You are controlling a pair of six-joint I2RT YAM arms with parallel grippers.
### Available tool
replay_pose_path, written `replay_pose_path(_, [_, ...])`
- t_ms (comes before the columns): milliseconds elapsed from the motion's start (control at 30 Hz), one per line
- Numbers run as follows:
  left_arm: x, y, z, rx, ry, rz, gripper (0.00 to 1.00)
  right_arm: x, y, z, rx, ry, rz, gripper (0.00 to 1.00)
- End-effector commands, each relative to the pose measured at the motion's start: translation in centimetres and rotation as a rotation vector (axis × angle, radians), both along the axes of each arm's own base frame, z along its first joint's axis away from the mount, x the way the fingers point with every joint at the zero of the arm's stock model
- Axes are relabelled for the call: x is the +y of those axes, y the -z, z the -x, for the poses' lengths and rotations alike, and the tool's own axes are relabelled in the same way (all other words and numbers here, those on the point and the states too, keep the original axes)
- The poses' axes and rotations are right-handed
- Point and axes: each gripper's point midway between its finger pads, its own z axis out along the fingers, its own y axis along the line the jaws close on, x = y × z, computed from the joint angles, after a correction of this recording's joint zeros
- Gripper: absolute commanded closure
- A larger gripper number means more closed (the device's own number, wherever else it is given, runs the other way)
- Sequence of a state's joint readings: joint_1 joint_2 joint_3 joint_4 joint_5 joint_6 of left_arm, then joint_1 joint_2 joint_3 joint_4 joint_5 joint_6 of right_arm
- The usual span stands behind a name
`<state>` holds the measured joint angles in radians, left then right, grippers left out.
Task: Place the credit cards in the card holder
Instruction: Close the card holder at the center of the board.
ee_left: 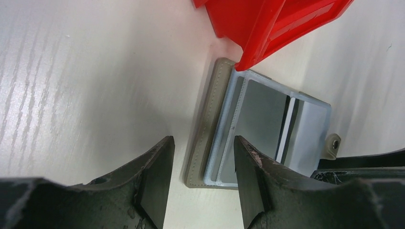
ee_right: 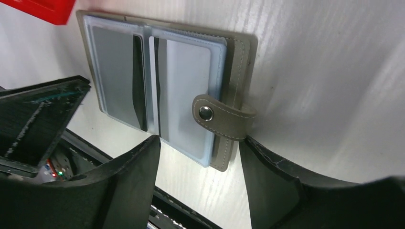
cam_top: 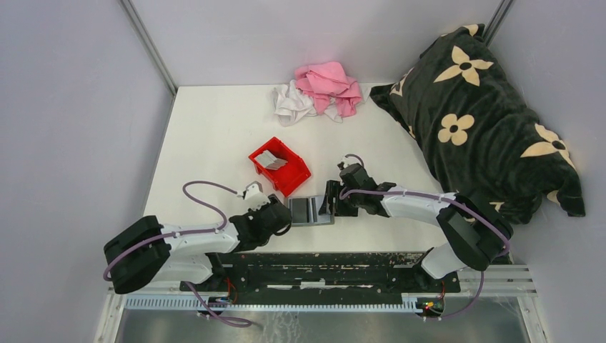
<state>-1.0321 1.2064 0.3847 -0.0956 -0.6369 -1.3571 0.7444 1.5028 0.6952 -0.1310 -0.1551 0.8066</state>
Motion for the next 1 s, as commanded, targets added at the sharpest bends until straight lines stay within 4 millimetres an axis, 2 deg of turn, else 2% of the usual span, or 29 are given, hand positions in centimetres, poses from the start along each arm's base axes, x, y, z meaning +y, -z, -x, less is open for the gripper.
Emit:
replay_pose_path(0, [0.1,1.2,0.8,0.046,0.030,-0.032,0.44,1.3,0.5,-0.1,0.002,0.043,-0.096,0.32])
replay_pose_path(200, [-0.4,1.4,0.9,0.043,0.048,-0.017,0.47,1.1,1.3,0.7,0.025,0.087,-0.151,0.34])
replay_pose_path(467, [-0.9,1.6,0.7,0.039,0.065,-0.014,0.51,1.1,1.0,0.9,0.015,0.109,-0.195,0.40])
replay_pose_path(600, [-1.0,1.5,0.6,0.037,0.067,-0.012,0.52,1.2,0.6,0.7,0.005,0.111,-0.207,0.51])
replay_pose_path(733, [-1.1,0.8,0.6,0.027,0.062,0.009,0.48,1.0,0.2,0.4,-0.010,0.120,-0.191,0.63])
replay_pose_path(967, [-0.4,0.0,0.5,-0.014,0.024,0.065,0.43,0.7,-0.1,0.5,0.009,0.138,-0.188,0.95])
